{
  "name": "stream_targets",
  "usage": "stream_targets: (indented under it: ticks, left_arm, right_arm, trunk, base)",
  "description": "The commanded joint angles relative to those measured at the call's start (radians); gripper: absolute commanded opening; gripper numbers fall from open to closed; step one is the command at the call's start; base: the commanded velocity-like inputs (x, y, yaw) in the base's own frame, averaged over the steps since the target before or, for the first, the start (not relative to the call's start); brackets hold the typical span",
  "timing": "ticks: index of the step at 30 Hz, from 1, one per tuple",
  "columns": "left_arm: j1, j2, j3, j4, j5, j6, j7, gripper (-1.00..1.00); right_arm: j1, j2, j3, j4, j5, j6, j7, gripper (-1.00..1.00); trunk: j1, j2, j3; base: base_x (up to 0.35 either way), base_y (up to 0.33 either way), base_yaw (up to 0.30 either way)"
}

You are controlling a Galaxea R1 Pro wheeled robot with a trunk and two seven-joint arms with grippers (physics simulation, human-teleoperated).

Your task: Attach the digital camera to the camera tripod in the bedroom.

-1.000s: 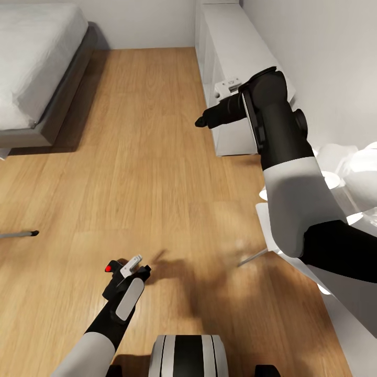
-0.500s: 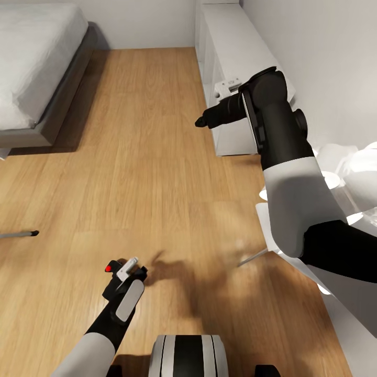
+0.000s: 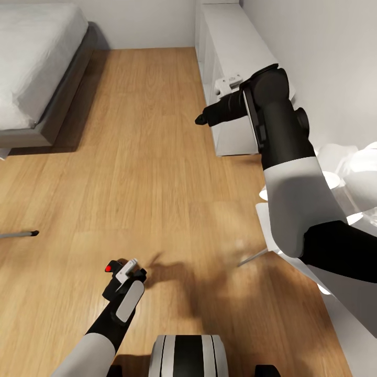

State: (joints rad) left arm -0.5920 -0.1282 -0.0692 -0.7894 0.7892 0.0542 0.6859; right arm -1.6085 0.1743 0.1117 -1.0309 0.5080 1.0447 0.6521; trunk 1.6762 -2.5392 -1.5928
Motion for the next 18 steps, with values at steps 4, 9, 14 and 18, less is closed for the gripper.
stream_targets:
  ticks: [4, 9, 14, 18]
  left_arm:
    - [0.0, 0.001, -0.002, 0.005, 0.003, 0.004, 0.007, 1.0]
    - [0.0, 0.001, -0.002, 0.015, 0.003, 0.004, 0.006, 1.0]
    - [0.0, 0.001, -0.001, 0.018, 0.002, 0.004, 0.006, 1.0]
    - [0.0, 0.001, -0.001, 0.019, 0.003, 0.004, 0.006, 1.0]
  right_arm:
    - [-0.001, 0.0, 0.0, -0.003, 0.011, 0.002, 0.009, 1.0]
    - [-0.001, 0.0, 0.0, -0.004, 0.011, 0.002, 0.009, 1.0]
    - [-0.001, 0.0, 0.0, -0.003, 0.011, 0.002, 0.009, 1.0]
    - [-0.001, 0.0, 0.0, -0.003, 0.011, 0.002, 0.009, 1.0]
  trunk:
    - [0.0, 0.0, -0.001]
    - [0.0, 0.0, -0.001]
    - [0.0, 0.0, -0.001]
    - [0.0, 0.0, -0.001]
  base:
    - [0.0, 0.0, 0.0]
    - [0.0, 0.0, 0.0]
    - [0.0, 0.0, 0.0]
    - [0.0, 0.0, 0.0]
